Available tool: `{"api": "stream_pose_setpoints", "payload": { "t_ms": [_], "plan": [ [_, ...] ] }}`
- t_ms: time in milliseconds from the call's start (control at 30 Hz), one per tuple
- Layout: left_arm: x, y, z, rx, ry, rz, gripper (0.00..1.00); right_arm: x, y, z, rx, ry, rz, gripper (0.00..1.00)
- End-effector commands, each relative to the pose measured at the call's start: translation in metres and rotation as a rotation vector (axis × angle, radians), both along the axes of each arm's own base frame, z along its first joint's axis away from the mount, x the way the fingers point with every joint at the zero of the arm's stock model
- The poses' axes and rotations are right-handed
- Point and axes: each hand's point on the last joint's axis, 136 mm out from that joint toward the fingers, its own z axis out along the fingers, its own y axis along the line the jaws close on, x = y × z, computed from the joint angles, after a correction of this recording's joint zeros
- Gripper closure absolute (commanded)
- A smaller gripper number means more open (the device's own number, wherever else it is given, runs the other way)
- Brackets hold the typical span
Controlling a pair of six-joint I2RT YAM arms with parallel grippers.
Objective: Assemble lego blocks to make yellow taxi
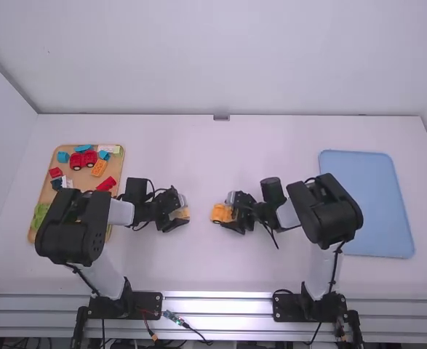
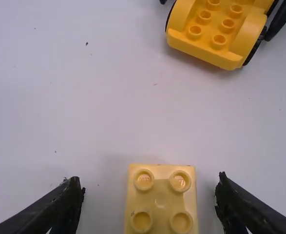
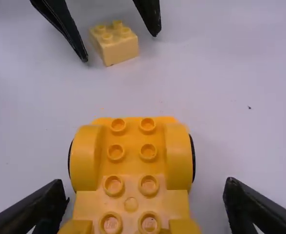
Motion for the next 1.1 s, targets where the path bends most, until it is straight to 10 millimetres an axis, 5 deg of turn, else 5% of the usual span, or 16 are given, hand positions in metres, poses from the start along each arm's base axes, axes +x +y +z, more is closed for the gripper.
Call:
{"api": "stream_pose_setpoints", "payload": {
  "t_ms": [0, 100, 533, 800, 933, 1067],
  "plan": [
    [0.001, -0.002, 0.002, -0.022, -0.003, -0.014, 0.32, -0.002, 0.0, -0.004, -0.003, 0.012, 0.007, 0.28],
    [0.001, -0.002, 0.002, -0.022, -0.003, -0.013, 0.34, 0.0, -0.003, -0.006, -0.007, 0.023, -0.006, 0.38],
    [0.0, -0.002, 0.002, -0.023, -0.001, -0.014, 0.39, -0.015, -0.017, -0.008, 0.012, 0.006, 0.079, 0.44],
    [-0.001, -0.002, 0.001, -0.02, 0.004, -0.013, 0.56, -0.019, -0.017, -0.008, 0.018, 0.004, 0.101, 0.42],
    [-0.001, -0.001, 0.001, -0.02, 0.006, -0.012, 0.75, -0.021, -0.015, -0.008, 0.017, 0.004, 0.109, 0.42],
    [0.0, -0.002, 0.002, -0.021, 0.002, -0.013, 0.75, -0.02, -0.015, -0.007, 0.02, 0.002, 0.108, 0.39]
  ]
}}
